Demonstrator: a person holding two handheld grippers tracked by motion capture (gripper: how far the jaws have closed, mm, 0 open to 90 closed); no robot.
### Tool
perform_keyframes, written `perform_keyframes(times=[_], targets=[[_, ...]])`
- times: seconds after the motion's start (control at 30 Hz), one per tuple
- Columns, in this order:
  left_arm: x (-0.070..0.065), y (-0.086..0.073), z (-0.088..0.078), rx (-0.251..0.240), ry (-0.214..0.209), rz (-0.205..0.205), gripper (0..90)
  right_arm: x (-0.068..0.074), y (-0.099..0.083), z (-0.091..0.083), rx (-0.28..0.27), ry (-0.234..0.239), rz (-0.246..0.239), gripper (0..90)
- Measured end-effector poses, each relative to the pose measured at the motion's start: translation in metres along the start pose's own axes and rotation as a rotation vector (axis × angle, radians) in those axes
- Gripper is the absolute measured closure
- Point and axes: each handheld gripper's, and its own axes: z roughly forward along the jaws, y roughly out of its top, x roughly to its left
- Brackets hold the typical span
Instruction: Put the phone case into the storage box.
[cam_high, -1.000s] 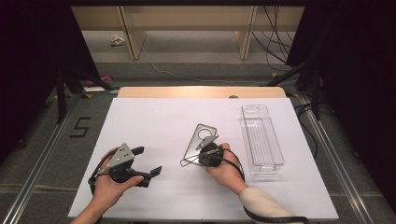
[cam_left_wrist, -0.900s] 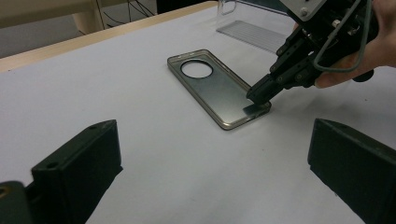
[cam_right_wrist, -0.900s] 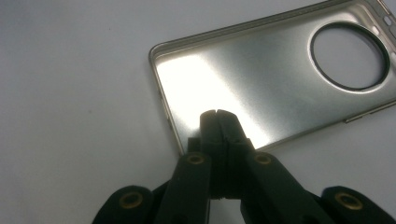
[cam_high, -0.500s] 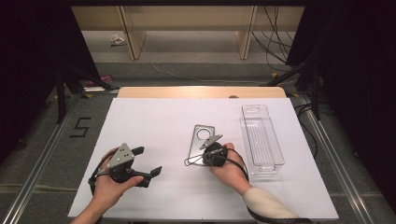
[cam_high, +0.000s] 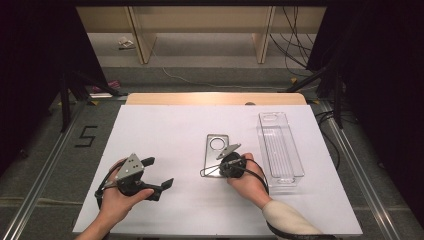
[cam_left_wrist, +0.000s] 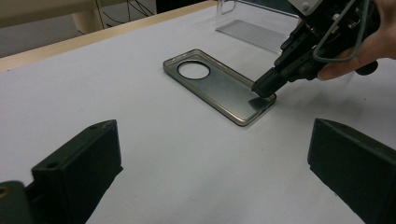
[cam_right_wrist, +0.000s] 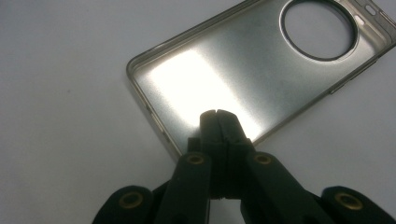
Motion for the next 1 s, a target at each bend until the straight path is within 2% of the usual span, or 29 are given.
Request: perform_keyframes(times=[0.4, 0.63, 0.7, 0.73, 0.77, 0.8, 0.83, 0.87, 0.9, 1.0], targets=[[0.0, 0.0, 0.0, 0.001, -0.001, 0.001, 2.1, -0.002, -0.001, -0.001, -0.01, 0.007, 0.012, 90.0], [0.0, 0.0, 0.0, 0.002, -0.002, 0.003, 2.2, -0.004, 0.002, -0.009, -0.05, -0.01, -0.004, 81.1], [0.0, 0.0, 0.0, 0.001, -0.002, 0.0, 2.3, -0.005, 0.003, -0.012, -0.068, -0.026, -0.018, 76.3], [0.0, 0.0, 0.0, 0.003, -0.002, 0.001, 2.3, -0.007, 0.004, -0.015, -0.087, -0.029, -0.035, 69.2], [0.0, 0.0, 0.0, 0.002, -0.002, 0.0, 2.4, -0.007, 0.005, -0.017, -0.094, -0.034, -0.046, 66.0], [0.0, 0.0, 0.0, 0.002, -0.002, 0.0, 2.5, -0.007, 0.005, -0.017, -0.094, -0.034, -0.046, 66.0], [0.0, 0.0, 0.0, 0.002, -0.002, 0.001, 2.5, -0.008, 0.006, -0.021, -0.131, -0.05, -0.09, 57.9], [0.0, 0.0, 0.0, 0.002, -0.002, 0.001, 2.5, -0.008, 0.006, -0.021, -0.131, -0.05, -0.09, 57.9], [0.0, 0.0, 0.0, 0.002, -0.001, 0.001, 2.5, -0.008, 0.009, -0.024, -0.145, -0.061, -0.118, 51.4], [0.0, 0.0, 0.0, 0.001, -0.002, 0.001, 2.5, -0.008, 0.011, -0.026, -0.137, -0.052, -0.174, 41.3]])
